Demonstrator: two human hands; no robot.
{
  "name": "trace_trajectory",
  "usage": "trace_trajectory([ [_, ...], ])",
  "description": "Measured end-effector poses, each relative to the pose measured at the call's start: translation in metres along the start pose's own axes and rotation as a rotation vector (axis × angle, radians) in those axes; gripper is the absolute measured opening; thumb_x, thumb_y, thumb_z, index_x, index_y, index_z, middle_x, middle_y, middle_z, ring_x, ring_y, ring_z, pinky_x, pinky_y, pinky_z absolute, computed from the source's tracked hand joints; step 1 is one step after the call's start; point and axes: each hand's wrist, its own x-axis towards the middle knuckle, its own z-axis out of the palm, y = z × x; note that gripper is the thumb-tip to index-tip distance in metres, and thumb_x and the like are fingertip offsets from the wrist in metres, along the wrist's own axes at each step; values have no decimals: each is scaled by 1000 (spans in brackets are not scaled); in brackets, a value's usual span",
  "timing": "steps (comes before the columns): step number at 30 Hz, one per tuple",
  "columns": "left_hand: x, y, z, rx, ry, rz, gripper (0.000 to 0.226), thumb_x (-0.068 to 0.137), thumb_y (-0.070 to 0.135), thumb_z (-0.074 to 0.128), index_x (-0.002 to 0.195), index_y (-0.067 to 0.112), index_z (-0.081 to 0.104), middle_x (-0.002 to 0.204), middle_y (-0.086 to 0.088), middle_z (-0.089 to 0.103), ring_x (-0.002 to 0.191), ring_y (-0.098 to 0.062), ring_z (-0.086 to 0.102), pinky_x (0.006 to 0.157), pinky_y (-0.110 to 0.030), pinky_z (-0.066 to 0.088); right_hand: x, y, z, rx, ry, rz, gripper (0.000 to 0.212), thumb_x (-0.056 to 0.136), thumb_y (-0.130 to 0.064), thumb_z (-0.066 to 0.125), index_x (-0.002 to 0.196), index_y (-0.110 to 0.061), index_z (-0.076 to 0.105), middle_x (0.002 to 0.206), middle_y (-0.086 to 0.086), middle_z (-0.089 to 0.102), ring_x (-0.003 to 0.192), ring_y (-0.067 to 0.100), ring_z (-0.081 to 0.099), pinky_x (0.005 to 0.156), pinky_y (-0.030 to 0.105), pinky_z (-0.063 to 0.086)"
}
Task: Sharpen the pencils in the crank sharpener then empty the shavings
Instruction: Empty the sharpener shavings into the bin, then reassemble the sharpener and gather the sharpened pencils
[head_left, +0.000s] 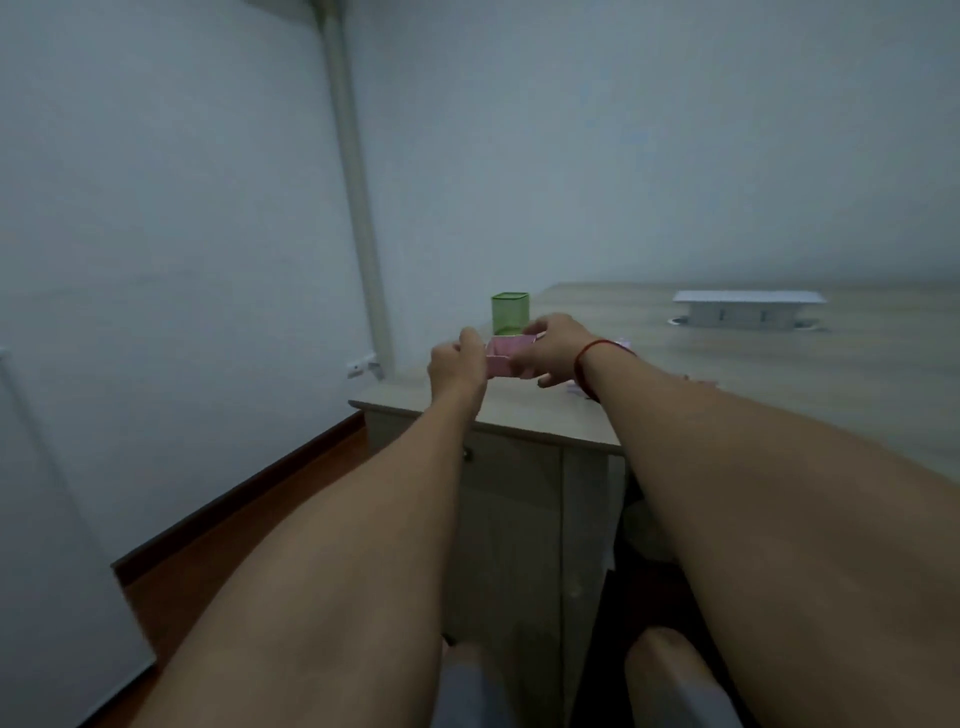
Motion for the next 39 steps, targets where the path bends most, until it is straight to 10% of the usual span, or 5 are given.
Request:
trace_trajectory([
  [8, 9, -2, 103, -13, -165, 26, 35, 83, 31, 38, 68, 12, 63, 88, -16, 71, 85, -30, 65, 74, -37, 50, 5, 67, -69, -85, 196, 133, 51, 82, -12, 69, 130, -9, 53, 115, 9, 56, 98, 23, 55, 95, 40, 53],
  [18, 56, -38, 172, 471, -262, 417, 57, 84, 47, 56, 134, 21, 48, 140, -3, 49, 128, -23, 44, 106, -41, 40, 43, 133, -87, -104, 205, 265, 43, 80, -15, 72, 120, -6, 57, 100, 8, 60, 87, 23, 62, 82, 36, 53],
  [25, 66, -56, 182, 451, -235, 374, 42, 82, 34, 60, 123, 27, 56, 118, -6, 55, 96, -21, 59, 81, -43, 56, 66, 140, -81, -56, 239, 255, 49, 76, -22, 78, 117, -8, 56, 104, 8, 60, 97, 24, 63, 91, 38, 54],
  [39, 97, -50, 161, 479, -564, 428, 38, 93, 22, 57, 129, 19, 50, 135, -12, 47, 102, -19, 51, 61, -20, 52, 78, 145, -74, -8, 397, 285, 61, 77, -30, 78, 127, -6, 52, 121, 11, 57, 102, 22, 55, 85, 31, 49],
])
